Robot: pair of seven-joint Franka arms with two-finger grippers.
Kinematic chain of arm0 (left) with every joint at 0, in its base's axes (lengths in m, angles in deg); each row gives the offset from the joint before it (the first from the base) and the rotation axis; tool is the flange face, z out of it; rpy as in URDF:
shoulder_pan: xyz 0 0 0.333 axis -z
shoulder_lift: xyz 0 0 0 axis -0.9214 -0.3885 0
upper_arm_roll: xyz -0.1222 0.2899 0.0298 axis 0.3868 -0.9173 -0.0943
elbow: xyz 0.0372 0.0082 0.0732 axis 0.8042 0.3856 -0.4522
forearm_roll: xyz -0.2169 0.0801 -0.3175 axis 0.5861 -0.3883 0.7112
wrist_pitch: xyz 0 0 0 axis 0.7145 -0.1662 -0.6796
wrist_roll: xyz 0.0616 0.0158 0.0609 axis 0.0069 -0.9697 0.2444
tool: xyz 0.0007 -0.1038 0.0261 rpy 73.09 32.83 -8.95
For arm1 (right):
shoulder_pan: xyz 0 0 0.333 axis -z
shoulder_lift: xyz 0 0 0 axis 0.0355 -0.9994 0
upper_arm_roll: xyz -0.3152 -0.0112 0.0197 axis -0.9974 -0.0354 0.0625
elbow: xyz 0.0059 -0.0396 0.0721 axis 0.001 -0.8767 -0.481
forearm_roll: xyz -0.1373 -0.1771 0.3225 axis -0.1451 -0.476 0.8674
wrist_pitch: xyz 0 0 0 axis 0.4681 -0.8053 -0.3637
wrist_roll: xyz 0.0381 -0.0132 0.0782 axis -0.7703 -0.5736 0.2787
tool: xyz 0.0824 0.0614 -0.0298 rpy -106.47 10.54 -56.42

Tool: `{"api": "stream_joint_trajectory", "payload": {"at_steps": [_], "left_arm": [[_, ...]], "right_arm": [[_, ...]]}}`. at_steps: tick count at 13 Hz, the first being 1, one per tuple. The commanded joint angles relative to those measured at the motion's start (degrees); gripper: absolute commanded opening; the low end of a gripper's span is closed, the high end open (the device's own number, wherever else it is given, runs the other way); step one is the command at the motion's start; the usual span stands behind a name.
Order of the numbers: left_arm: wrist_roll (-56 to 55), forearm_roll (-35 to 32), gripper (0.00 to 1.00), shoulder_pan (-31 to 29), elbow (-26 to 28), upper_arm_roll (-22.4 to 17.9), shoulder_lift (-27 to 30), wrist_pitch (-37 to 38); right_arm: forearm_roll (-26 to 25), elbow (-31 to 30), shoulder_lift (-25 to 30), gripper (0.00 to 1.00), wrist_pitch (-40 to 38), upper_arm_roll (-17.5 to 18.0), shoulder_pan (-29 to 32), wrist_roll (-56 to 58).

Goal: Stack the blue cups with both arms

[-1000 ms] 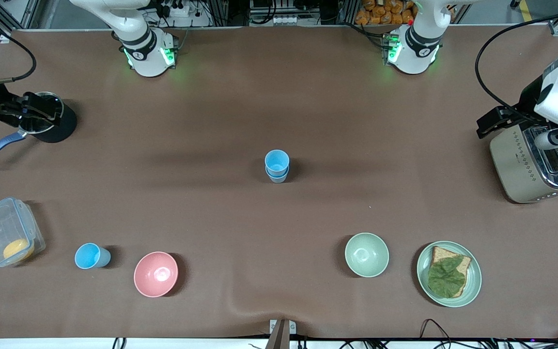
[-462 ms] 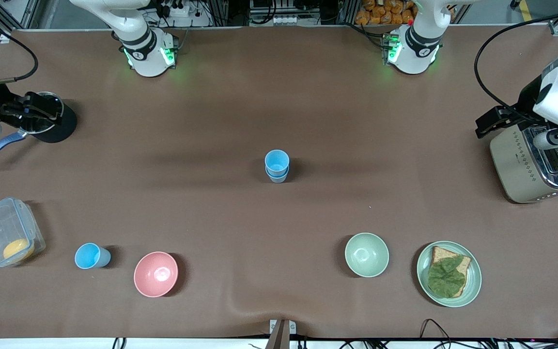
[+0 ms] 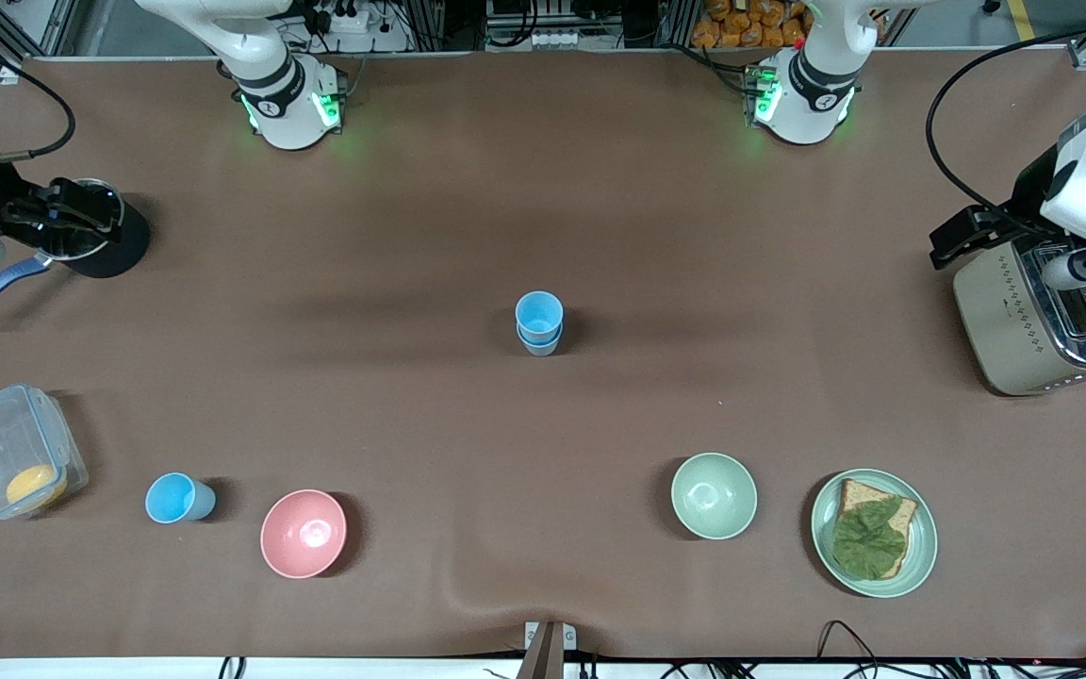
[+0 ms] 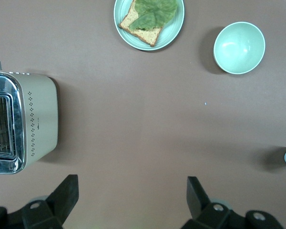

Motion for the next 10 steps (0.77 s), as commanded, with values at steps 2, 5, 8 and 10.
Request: {"api": "stream_joint_trajectory", "payload": {"at_steps": [2, 5, 8, 10], "left_arm": [[0.2, -1.3, 1.0, 0.0, -1.0, 0.3, 0.0, 1.0], [0.4, -1.3, 1.0, -0.1, -1.2, 0.4, 0.0, 1.0], [0.8, -1.3, 1.0, -0.2, -1.2, 0.4, 0.1, 1.0], [0.9, -1.2, 1.0, -0.2, -1.3, 0.5, 0.3, 1.1]], "right_arm": [[-0.7, -1.1, 1.8, 1.0, -0.1, 0.8, 0.9, 0.8], [-0.6, -1.1, 1.9, 1.0, -0.2, 0.9, 0.9, 0.8], [-0.7, -1.2, 1.9, 1.0, -0.2, 0.8, 1.3, 1.0], [-0.7, -1.2, 1.7, 1.0, -0.2, 0.8, 1.1, 1.2]]}}
